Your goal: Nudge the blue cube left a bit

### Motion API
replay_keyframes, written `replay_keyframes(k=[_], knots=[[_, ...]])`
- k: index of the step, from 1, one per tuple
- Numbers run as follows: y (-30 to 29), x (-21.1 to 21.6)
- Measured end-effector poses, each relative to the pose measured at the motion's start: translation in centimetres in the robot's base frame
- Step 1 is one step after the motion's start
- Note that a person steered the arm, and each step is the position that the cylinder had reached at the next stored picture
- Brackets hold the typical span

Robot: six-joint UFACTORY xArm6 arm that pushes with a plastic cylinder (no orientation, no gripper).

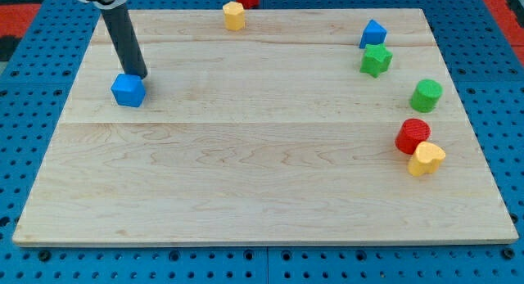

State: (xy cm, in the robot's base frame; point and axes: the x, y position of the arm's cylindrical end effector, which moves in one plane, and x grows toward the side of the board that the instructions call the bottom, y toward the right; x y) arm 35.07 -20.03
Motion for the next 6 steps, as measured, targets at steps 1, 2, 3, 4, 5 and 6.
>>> replay_keyframes(k=[1,2,3,4,5,6], knots=[[2.4,0.0],[8.7,0.0],[6.7,1.9],[3.4,2.4],[2.0,2.4],[2.1,2.4]])
